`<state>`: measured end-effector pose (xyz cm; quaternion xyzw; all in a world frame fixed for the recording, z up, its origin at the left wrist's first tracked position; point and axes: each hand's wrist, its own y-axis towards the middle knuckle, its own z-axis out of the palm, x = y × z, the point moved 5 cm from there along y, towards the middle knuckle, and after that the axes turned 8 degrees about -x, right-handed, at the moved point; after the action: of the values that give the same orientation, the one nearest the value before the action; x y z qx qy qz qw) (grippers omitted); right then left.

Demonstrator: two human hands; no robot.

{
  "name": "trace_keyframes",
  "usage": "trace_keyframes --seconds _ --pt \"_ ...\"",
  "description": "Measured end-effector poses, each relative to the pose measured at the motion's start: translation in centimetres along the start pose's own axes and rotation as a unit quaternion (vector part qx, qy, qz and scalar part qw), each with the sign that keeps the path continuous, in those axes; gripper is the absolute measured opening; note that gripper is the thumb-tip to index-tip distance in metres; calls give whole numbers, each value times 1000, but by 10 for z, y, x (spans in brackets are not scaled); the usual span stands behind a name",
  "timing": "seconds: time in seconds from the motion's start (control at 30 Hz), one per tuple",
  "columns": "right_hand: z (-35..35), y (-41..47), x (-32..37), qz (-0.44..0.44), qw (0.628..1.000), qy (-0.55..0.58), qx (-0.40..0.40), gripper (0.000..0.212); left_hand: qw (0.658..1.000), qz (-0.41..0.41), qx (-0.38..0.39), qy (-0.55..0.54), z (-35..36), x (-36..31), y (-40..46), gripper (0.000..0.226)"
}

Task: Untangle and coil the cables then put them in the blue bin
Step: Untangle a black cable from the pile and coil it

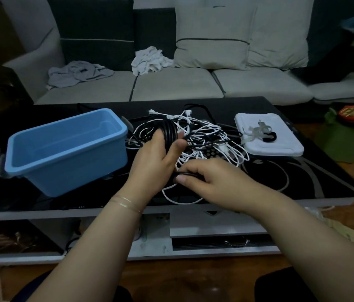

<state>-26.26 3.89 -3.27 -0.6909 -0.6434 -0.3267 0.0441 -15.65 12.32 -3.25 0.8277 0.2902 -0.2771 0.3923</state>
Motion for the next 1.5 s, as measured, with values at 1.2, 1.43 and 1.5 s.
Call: trace_keyframes --seconds 1.2,1.43,1.5 --pt "-10 7 -37 82 966 198 -141 46 894 -211 219 -329 37 -23 -25 66" --pt "-16 10 -42 114 950 81 -278 73 929 -215 56 -297 36 -26 -15 62" --pt "-20 12 -46 123 942 83 -301 67 927 -209 36 -311 36 -27 -12 61"
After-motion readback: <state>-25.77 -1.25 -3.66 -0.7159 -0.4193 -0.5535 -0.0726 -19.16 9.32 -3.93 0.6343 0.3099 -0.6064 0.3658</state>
